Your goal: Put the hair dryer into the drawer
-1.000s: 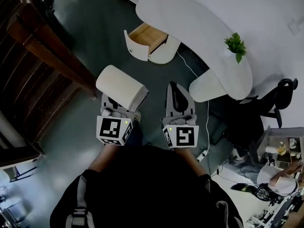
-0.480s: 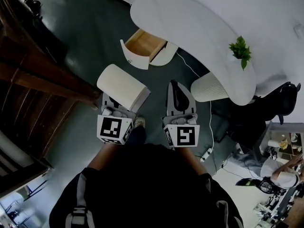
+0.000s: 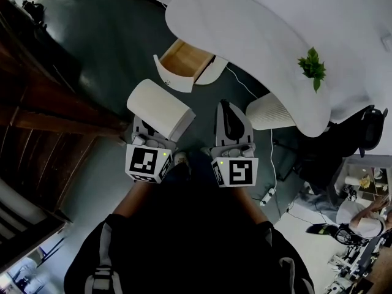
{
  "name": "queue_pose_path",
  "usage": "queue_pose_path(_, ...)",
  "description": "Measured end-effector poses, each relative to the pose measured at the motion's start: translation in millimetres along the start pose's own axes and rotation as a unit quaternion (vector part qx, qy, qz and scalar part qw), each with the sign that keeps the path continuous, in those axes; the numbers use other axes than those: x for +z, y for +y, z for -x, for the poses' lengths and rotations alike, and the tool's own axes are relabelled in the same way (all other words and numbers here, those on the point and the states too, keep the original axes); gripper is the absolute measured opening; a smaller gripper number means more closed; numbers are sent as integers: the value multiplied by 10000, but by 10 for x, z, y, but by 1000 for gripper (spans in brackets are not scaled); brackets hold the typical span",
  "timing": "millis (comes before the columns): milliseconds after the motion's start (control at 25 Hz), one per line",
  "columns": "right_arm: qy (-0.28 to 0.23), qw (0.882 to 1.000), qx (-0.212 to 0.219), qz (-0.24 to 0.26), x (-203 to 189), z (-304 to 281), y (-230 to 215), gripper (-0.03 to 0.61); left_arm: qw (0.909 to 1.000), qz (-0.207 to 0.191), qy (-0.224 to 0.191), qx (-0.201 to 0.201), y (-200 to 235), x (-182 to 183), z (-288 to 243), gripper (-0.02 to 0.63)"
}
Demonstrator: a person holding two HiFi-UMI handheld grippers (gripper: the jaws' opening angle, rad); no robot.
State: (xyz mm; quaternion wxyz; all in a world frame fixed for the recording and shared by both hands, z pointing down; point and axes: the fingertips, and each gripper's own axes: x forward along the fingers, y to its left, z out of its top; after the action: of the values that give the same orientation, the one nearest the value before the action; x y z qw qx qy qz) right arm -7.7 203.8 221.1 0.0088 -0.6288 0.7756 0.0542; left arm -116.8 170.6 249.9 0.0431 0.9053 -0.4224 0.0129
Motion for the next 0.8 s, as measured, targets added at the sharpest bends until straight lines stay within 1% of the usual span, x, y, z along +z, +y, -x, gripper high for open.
queue_pose_path(240,-6,9999,105,-38,-44,-250,-40,23,10000,42,28,21,135,-21,-182,239)
queue_pose_path(400,-41,9998,172,-52,-81,-455,-80,23,10000,-5,12,52,258,-5,-319,239)
queue_pose_path(680,25,9991,421,-103,-248,-1006,-287,21,9998,11,48,213,538,-44,-755,239)
queue_pose_path(800,63,9980,621,-110,-320,-1251,-393,23,9994,47,74,332,631,-66,-973,239)
